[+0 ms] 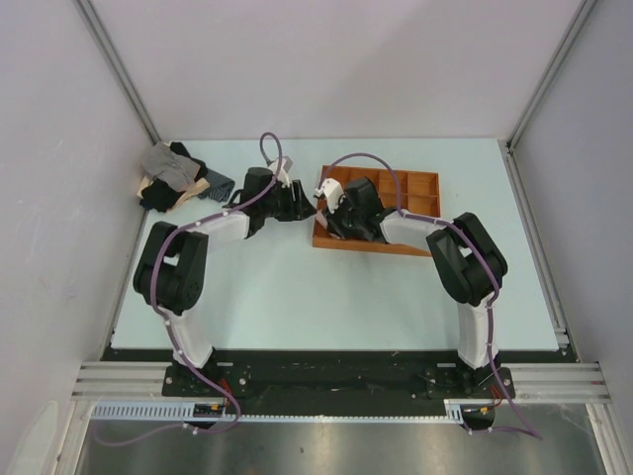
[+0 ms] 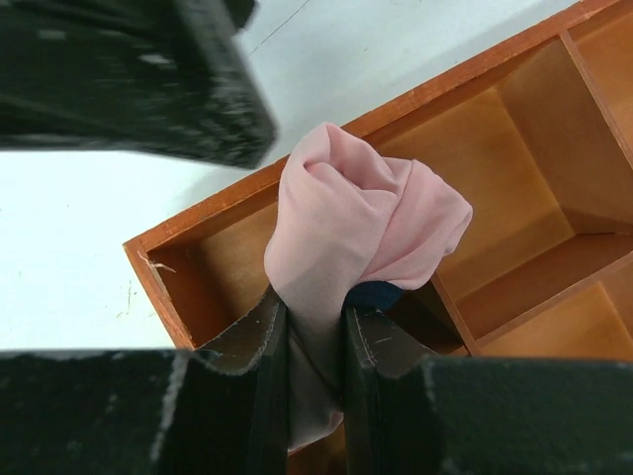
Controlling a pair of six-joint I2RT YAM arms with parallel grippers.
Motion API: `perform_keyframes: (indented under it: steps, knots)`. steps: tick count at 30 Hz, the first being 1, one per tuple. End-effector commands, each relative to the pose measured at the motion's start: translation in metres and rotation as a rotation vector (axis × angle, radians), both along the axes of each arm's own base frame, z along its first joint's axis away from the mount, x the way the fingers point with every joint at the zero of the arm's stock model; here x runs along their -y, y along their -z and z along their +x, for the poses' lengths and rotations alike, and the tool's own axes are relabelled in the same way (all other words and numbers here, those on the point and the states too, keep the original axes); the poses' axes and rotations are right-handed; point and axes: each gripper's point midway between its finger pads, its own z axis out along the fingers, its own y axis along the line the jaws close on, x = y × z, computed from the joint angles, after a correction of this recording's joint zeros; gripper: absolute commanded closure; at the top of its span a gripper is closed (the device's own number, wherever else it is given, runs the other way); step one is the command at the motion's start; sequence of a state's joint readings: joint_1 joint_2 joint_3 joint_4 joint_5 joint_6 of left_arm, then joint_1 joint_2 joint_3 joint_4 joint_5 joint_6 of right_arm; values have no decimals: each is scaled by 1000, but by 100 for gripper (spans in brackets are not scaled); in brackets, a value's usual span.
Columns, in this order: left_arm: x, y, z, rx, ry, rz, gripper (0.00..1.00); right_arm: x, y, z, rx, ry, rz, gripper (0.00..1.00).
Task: Roll the underwear
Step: Place the underwear in the storage box.
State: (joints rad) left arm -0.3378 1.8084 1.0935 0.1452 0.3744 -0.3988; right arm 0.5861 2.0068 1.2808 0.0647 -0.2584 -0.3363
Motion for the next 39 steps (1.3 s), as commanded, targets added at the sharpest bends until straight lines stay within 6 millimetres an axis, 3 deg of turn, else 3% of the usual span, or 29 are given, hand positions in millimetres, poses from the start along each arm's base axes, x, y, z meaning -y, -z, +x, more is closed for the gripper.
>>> perform_keyframes:
  steps: [1,9,19,28,34,39]
  knots:
    - [15,-7,14,20,40,-14,45,4,11,-7,-42,-10,-23,100]
    - [35,-7,12,26,96,-44,64,5,15,-5,-57,1,-13,100]
    - [44,-24,15,55,99,-90,69,5,21,-6,-75,0,-13,100]
    - [63,2,0,-6,161,-70,75,5,20,-6,-80,-2,-9,100]
    - [54,51,-14,-99,137,21,78,6,16,-6,-83,-6,0,100]
    - [48,73,-18,-144,118,63,80,4,3,-7,-73,-23,23,86]
